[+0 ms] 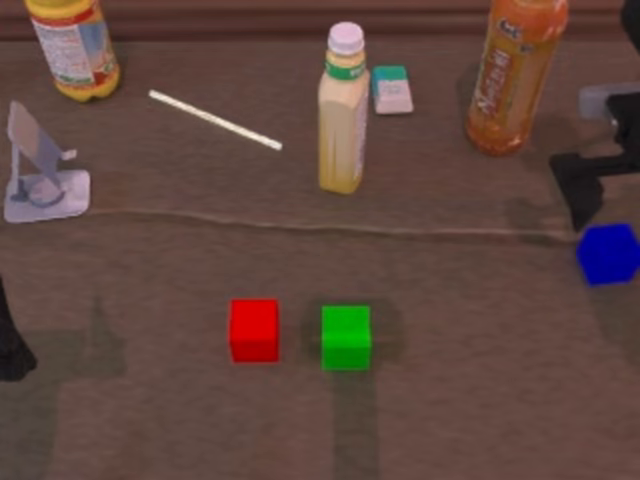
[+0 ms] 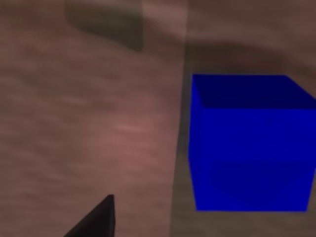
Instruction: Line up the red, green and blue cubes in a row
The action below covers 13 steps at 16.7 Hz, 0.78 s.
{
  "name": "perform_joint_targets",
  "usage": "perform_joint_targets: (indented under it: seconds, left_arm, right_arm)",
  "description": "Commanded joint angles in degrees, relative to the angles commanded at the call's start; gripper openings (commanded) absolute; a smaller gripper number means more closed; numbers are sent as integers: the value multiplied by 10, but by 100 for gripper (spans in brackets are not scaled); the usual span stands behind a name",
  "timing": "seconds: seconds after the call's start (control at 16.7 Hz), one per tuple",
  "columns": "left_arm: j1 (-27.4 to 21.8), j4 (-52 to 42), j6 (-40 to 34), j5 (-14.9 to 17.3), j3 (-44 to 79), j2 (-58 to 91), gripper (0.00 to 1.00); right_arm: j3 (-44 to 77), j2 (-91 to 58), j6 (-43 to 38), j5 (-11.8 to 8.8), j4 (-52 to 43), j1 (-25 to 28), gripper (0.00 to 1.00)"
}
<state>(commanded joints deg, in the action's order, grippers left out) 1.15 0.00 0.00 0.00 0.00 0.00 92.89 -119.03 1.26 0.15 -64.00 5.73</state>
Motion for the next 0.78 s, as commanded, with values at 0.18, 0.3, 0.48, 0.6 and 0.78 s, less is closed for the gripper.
perform_joint_targets:
  seconds: [0.18,0.3,0.48,0.6,0.78]
  left_arm:
    - [0,0,0,0,0,0,100]
    - [0,0,0,0,0,0,100]
    - [0,0,0,0,0,0,100]
    - [0,0,0,0,0,0,100]
    - [0,0,0,0,0,0,100]
  right_arm:
    - [-31,-18,-1,0,50,-1,100]
    - [-59,-35,-1,0,96,-1,100]
    - [-94,-58,-1,0,155,-1,100]
    - [-104,-64,-1,0,169,-1,100]
    - [-104,-64,-1,0,169,-1,100]
